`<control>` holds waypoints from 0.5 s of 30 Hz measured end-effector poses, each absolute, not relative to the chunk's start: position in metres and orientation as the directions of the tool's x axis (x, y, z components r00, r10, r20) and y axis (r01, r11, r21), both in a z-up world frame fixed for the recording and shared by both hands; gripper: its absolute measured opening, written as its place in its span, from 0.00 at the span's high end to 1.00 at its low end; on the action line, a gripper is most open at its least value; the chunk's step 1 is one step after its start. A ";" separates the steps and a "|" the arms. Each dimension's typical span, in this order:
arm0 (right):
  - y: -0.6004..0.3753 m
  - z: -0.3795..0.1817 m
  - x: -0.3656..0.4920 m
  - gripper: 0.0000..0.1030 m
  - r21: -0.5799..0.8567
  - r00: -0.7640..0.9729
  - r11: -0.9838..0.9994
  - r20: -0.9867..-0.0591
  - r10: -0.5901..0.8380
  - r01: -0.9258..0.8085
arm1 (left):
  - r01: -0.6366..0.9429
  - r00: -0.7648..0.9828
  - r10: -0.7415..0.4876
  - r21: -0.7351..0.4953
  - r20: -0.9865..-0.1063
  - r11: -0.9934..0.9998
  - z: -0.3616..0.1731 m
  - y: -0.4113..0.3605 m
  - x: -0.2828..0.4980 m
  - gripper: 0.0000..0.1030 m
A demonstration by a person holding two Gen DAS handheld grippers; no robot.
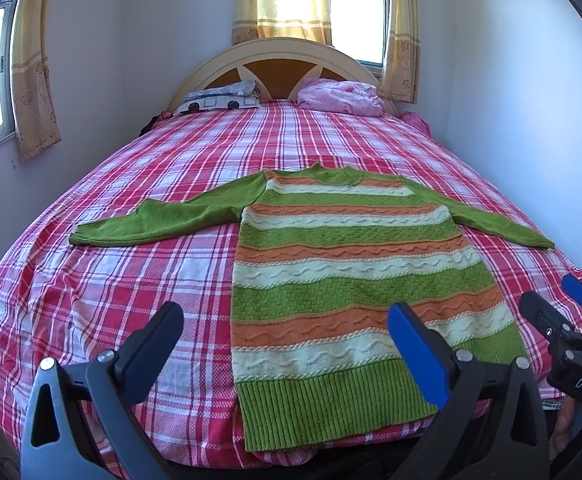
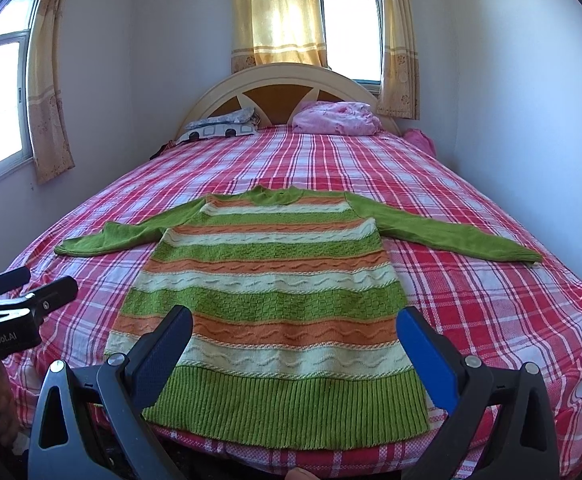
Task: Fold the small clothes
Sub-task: 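Move the right gripper toward the cuff of the green sleeve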
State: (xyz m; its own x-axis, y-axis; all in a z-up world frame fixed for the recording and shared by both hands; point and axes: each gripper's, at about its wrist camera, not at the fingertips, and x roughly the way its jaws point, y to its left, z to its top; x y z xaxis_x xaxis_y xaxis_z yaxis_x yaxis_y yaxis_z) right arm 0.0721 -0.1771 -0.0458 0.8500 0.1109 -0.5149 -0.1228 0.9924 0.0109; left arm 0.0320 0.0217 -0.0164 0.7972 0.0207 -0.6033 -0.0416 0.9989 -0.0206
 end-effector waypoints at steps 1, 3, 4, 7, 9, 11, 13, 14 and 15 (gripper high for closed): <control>-0.178 -0.047 0.075 0.01 0.004 0.850 0.993 -0.516 0.106 -0.121 | -0.045 0.801 0.029 -0.011 -0.598 0.999 -0.017 0.023 0.035 0.00; -0.181 -0.052 0.084 0.01 -0.007 0.846 0.993 -0.524 0.098 -0.120 | -0.049 0.809 0.043 0.006 -0.587 0.999 -0.017 0.024 0.042 0.00; -0.182 -0.054 0.088 0.01 -0.007 0.840 0.993 -0.533 0.099 -0.121 | -0.055 0.812 0.055 0.017 -0.581 0.998 -0.018 0.025 0.046 0.00; -0.187 -0.062 0.105 0.01 0.004 0.819 0.992 -0.563 0.109 -0.129 | -0.066 0.801 0.061 0.013 -0.596 0.998 -0.025 0.030 0.066 0.00; -0.189 -0.067 0.116 0.01 0.000 0.815 0.992 -0.569 0.105 -0.128 | -0.071 0.791 0.064 0.012 -0.609 0.997 -0.029 0.032 0.077 0.00; -0.191 -0.072 0.128 0.01 -0.014 0.812 0.993 -0.577 0.090 -0.119 | -0.070 0.782 0.069 0.023 -0.619 0.997 -0.035 0.031 0.089 0.00; -0.197 -0.077 0.140 0.01 -0.007 0.806 0.994 -0.585 0.086 -0.111 | -0.068 0.774 0.075 0.035 -0.629 0.997 -0.040 0.029 0.099 0.00; -0.199 -0.079 0.146 0.01 -0.006 0.803 0.994 -0.591 0.081 -0.106 | -0.067 0.767 0.075 0.037 -0.637 0.997 -0.043 0.028 0.106 0.00; -0.202 -0.082 0.151 0.01 -0.005 0.798 0.995 -0.597 0.076 -0.099 | -0.067 0.762 0.073 0.034 -0.643 0.997 -0.044 0.028 0.111 0.00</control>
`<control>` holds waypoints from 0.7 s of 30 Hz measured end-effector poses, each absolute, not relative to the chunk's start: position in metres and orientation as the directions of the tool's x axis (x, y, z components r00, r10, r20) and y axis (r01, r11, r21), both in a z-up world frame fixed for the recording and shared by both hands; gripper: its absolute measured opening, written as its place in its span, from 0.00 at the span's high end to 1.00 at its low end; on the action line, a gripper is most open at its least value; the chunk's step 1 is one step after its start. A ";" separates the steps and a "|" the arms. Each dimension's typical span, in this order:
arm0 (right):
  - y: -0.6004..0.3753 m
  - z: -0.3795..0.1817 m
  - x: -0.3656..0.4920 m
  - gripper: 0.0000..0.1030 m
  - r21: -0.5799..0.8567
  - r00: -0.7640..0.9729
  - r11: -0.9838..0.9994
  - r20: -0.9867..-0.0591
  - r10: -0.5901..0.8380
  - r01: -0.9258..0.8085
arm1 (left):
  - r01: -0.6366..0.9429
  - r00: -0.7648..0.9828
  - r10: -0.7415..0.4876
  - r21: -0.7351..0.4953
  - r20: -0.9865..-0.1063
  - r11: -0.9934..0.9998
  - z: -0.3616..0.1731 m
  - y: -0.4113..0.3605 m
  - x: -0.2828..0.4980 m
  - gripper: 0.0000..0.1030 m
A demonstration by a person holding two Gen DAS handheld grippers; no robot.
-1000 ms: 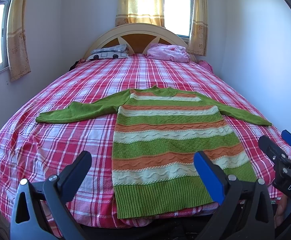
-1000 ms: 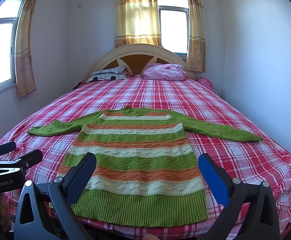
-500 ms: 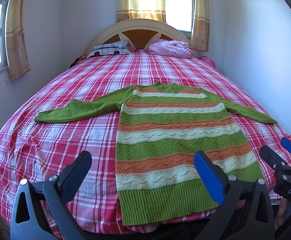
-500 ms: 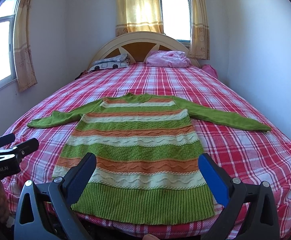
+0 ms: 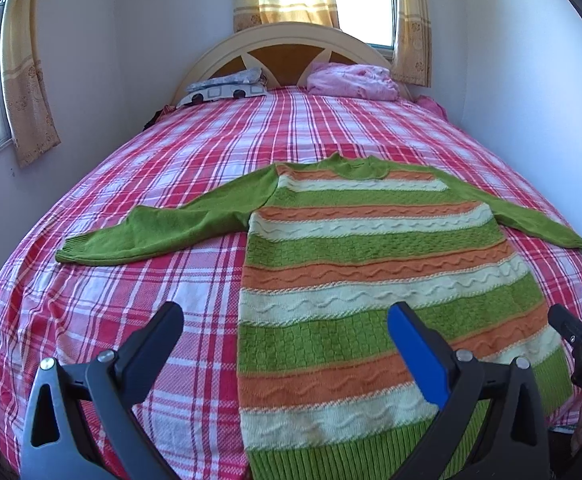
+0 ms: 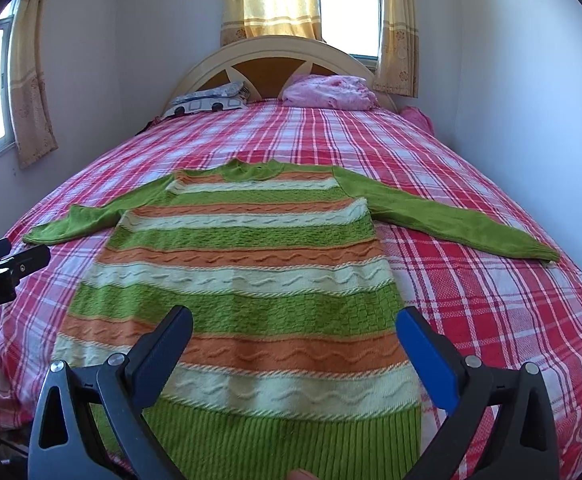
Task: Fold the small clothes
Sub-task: 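Move the right gripper toward the cuff of the green sleeve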
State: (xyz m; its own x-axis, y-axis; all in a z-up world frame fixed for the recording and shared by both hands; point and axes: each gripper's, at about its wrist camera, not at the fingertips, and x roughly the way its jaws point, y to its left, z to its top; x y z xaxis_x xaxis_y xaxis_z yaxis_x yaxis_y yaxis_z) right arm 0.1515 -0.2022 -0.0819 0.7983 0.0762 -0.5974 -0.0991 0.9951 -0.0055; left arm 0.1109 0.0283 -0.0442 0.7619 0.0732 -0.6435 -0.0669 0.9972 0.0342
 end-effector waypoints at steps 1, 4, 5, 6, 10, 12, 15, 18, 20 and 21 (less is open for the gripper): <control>-0.205 -0.084 0.157 0.01 -0.004 0.795 0.996 -0.602 0.073 -0.095 | -0.063 0.753 0.065 0.027 -0.655 0.998 -0.047 0.028 0.118 0.00; -0.216 -0.092 0.173 0.01 -0.002 0.787 0.997 -0.614 0.058 -0.075 | -0.054 0.744 0.055 0.022 -0.666 0.998 -0.051 0.025 0.131 0.00; -0.220 -0.094 0.178 0.01 -0.001 0.786 0.998 -0.616 0.052 -0.066 | -0.050 0.742 0.056 0.029 -0.668 0.998 -0.052 0.022 0.137 0.00; -0.225 -0.095 0.183 0.01 0.000 0.785 0.998 -0.617 0.046 -0.058 | -0.047 0.741 0.057 0.033 -0.669 0.998 -0.053 0.020 0.142 0.00; -0.244 -0.100 0.202 0.01 0.003 0.789 1.000 -0.614 0.020 -0.023 | -0.040 0.753 0.064 0.052 -0.655 0.998 -0.055 0.015 0.171 0.00; -0.257 -0.104 0.214 0.01 0.013 0.780 1.000 -0.626 0.005 0.004 | -0.051 0.757 0.081 0.065 -0.649 0.997 -0.056 0.014 0.183 0.00; -0.276 -0.107 0.228 0.01 0.039 0.775 0.998 -0.632 -0.007 0.040 | -0.064 0.771 0.099 0.078 -0.629 0.995 -0.058 0.013 0.200 0.00; -0.293 -0.112 0.241 0.01 0.048 0.766 0.996 -0.643 -0.026 0.074 | -0.070 0.773 0.103 0.077 -0.626 0.995 -0.064 0.012 0.215 0.00; -0.304 -0.115 0.249 0.01 0.054 0.757 0.994 -0.652 -0.035 0.092 | -0.072 0.769 0.108 0.083 -0.630 0.994 -0.071 0.010 0.225 0.00; -0.310 -0.116 0.253 0.01 0.058 0.752 0.993 -0.658 -0.039 0.102 | -0.073 0.769 0.113 0.089 -0.629 0.993 -0.072 0.009 0.228 0.00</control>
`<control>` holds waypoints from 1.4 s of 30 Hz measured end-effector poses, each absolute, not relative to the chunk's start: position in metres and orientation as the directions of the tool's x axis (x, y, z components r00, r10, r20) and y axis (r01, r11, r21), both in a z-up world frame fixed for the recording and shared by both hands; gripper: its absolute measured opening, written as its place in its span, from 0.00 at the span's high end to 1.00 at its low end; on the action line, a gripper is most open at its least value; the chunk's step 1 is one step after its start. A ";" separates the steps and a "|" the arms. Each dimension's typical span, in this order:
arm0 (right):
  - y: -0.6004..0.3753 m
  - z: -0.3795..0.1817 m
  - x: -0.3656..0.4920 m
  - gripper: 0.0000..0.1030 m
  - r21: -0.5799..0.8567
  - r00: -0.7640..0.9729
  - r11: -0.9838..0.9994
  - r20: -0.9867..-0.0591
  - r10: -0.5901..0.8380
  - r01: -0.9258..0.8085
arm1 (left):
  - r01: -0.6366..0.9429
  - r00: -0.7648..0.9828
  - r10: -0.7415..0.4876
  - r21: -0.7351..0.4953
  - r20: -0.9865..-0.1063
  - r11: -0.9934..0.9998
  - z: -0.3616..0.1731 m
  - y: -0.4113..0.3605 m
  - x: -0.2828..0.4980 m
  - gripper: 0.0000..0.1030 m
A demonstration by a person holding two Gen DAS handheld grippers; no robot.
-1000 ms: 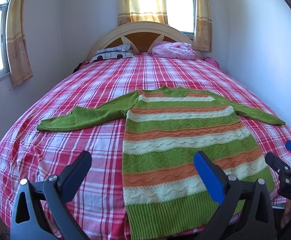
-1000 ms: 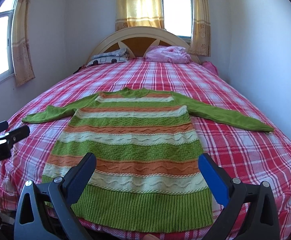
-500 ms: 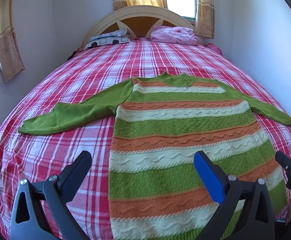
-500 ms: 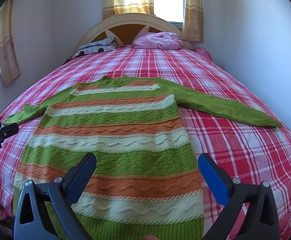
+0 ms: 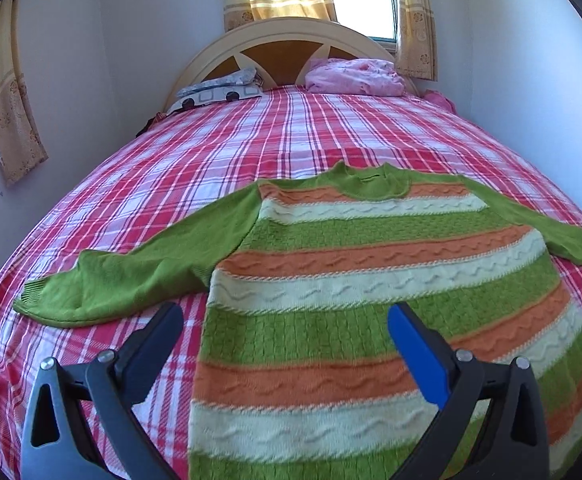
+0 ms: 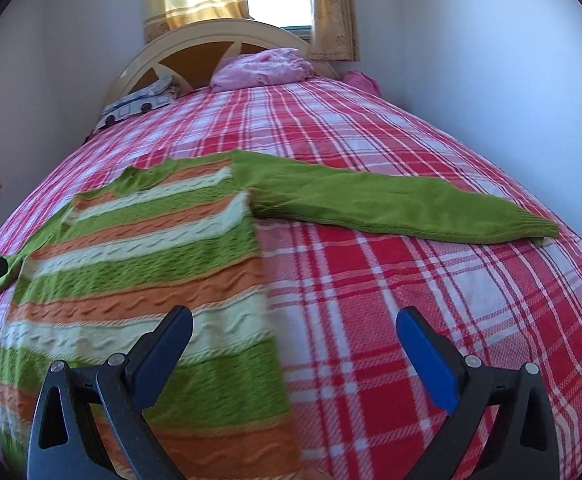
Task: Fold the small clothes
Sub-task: 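Move the right gripper toward the cuff of the green sleeve, then close the right gripper on the green sleeve cuff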
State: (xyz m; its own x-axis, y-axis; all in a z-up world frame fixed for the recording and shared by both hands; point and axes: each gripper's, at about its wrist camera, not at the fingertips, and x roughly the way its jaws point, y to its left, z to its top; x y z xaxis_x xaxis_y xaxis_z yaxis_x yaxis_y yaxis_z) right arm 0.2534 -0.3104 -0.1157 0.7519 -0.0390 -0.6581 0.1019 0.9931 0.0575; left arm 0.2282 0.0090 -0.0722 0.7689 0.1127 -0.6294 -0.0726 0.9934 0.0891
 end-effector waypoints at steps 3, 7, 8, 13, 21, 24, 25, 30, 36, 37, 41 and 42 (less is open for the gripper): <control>-0.331 -0.118 0.265 0.01 0.063 0.746 0.988 -0.663 -0.062 0.138 | -0.076 0.777 0.131 0.115 -0.616 0.991 -0.078 0.006 0.240 0.00; -0.368 -0.121 0.279 0.01 0.082 0.730 0.974 -0.676 -0.102 0.212 | -0.087 0.774 0.148 0.128 -0.616 0.988 -0.084 0.005 0.261 0.00; -0.375 -0.122 0.281 0.01 0.088 0.725 0.970 -0.680 -0.109 0.228 | -0.087 0.772 0.148 0.128 -0.618 0.988 -0.085 0.005 0.266 0.00; -0.417 -0.125 0.293 0.01 0.115 0.701 0.940 -0.697 -0.154 0.320 | -0.090 0.762 0.157 0.138 -0.628 0.986 -0.094 0.003 0.289 0.00; -0.490 -0.124 0.297 0.01 0.244 0.682 0.845 -0.709 -0.179 0.476 | -0.104 0.730 0.123 0.069 -0.673 0.992 -0.103 0.012 0.310 0.00; -0.522 -0.125 0.294 0.02 0.325 0.684 0.780 -0.708 -0.175 0.535 | -0.118 0.741 0.128 0.060 -0.659 0.991 -0.098 0.015 0.319 0.00; -0.529 -0.126 0.294 0.03 0.342 0.685 0.764 -0.707 -0.174 0.547 | -0.130 0.749 0.141 0.065 -0.648 0.989 -0.096 0.016 0.321 0.00; -0.563 -0.133 0.298 0.20 0.422 0.694 0.684 -0.699 -0.173 0.595 | -0.132 0.736 0.119 0.032 -0.667 0.991 -0.105 0.021 0.329 0.00; -0.581 -0.134 0.304 0.39 0.468 0.706 0.649 -0.691 -0.154 0.600 | -0.172 0.695 0.129 0.011 -0.707 0.985 -0.115 0.028 0.334 0.00; -0.583 -0.135 0.306 0.46 0.476 0.709 0.644 -0.689 -0.151 0.599 | -0.173 0.695 0.123 0.002 -0.708 0.985 -0.115 0.029 0.333 0.00; -0.588 -0.138 0.311 0.74 0.501 0.717 0.632 -0.685 -0.128 0.591 | -0.187 0.687 0.132 0.002 -0.715 0.982 -0.117 0.030 0.333 0.00; -0.588 -0.139 0.314 0.80 0.501 0.718 0.637 -0.686 -0.120 0.585 | -0.186 0.686 0.131 0.002 -0.715 0.983 -0.118 0.030 0.334 0.00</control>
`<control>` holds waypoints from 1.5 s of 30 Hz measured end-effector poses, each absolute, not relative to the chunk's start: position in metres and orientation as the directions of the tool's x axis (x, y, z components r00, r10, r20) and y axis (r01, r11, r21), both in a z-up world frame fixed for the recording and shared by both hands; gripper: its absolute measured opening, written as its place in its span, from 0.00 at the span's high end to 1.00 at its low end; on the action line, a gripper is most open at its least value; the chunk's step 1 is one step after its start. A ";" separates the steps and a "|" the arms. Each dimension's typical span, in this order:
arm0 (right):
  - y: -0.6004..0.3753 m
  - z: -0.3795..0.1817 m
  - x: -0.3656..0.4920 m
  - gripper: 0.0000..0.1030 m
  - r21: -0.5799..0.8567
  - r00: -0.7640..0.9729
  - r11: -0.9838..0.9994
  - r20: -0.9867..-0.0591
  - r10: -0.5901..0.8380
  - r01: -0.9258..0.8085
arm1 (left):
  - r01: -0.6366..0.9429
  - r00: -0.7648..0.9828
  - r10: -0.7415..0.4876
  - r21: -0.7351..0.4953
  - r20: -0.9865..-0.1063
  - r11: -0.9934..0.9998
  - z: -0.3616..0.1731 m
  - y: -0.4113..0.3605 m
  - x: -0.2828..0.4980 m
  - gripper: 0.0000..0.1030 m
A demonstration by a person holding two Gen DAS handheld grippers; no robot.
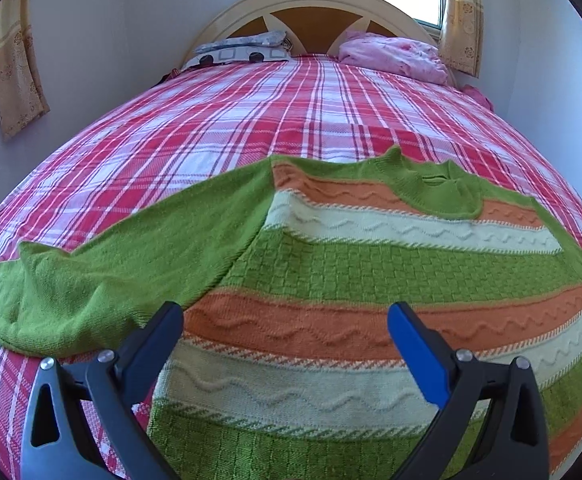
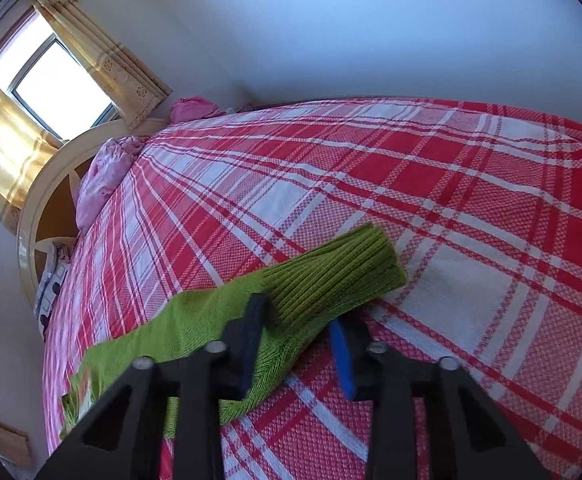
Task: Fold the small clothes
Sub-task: 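Close the right gripper on the green sleeve cuff, then lift the sleeve with the right gripper and lay it across the sweater body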
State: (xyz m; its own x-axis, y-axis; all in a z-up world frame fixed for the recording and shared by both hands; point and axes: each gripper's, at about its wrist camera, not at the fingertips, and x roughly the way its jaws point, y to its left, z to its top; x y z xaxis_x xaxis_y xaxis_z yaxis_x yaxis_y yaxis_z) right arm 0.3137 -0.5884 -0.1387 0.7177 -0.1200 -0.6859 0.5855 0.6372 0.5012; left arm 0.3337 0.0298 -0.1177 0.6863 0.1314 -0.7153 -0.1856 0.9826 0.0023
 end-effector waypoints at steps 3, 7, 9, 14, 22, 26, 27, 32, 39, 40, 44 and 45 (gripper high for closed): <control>-0.582 -0.134 0.326 0.89 0.481 0.719 0.672 -0.687 -0.110 0.563 | -0.183 0.685 0.133 0.007 -0.716 0.983 -0.118 0.028 0.334 0.00; -0.570 -0.115 0.342 0.91 0.477 0.742 0.711 -0.664 -0.094 0.517 | -0.176 0.693 0.115 -0.013 -0.712 0.984 -0.118 0.029 0.333 0.00; -0.561 -0.101 0.351 0.91 0.478 0.758 0.731 -0.646 -0.083 0.487 | -0.175 0.693 0.107 -0.022 -0.713 0.984 -0.119 0.031 0.333 0.00; -0.527 -0.060 0.377 0.92 0.445 0.798 0.803 -0.600 -0.061 0.396 | -0.173 0.680 0.095 -0.032 -0.727 0.984 -0.122 0.032 0.335 0.00; -0.450 -0.011 0.410 0.92 0.373 0.841 0.902 -0.541 0.020 0.219 | -0.174 0.681 0.077 -0.059 -0.728 0.983 -0.124 0.034 0.334 0.00; -0.408 0.005 0.426 0.92 0.349 0.850 0.929 -0.520 0.083 0.123 | -0.165 0.687 0.067 -0.066 -0.723 0.984 -0.123 0.033 0.333 0.00; -0.399 0.008 0.428 0.92 0.344 0.852 0.933 -0.515 0.095 0.104 | -0.165 0.688 0.067 -0.066 -0.722 0.984 -0.123 0.033 0.333 0.00; -0.351 0.026 0.439 0.92 0.326 0.861 0.946 -0.482 0.162 0.004 | -0.169 0.693 0.054 -0.090 -0.719 0.982 -0.123 0.037 0.332 0.00; -0.276 0.047 0.451 0.92 0.275 0.861 0.952 -0.443 0.249 -0.134 | -0.161 0.697 0.047 -0.092 -0.716 0.983 -0.122 0.035 0.331 0.00; -0.264 0.048 0.453 0.92 0.265 0.859 0.952 -0.440 0.263 -0.156 | -0.159 0.697 0.042 -0.096 -0.716 0.983 -0.122 0.035 0.331 0.00; -0.219 0.048 0.456 0.92 0.234 0.840 0.944 -0.439 0.318 -0.235 | -0.164 0.700 0.031 -0.119 -0.713 0.979 -0.122 0.038 0.331 0.00; -0.211 0.046 0.456 0.92 0.232 0.835 0.940 -0.440 0.331 -0.250 | -0.166 0.701 0.029 -0.123 -0.713 0.978 -0.122 0.039 0.331 0.00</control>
State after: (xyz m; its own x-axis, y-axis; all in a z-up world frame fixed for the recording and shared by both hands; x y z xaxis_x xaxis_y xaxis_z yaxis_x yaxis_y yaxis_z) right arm 0.4558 -0.2109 0.0456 0.8347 0.3308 -0.4403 -0.2502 0.9400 0.2318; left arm 0.3308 0.0392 -0.1219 0.7010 0.0294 -0.7126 -0.1660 0.9784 -0.1229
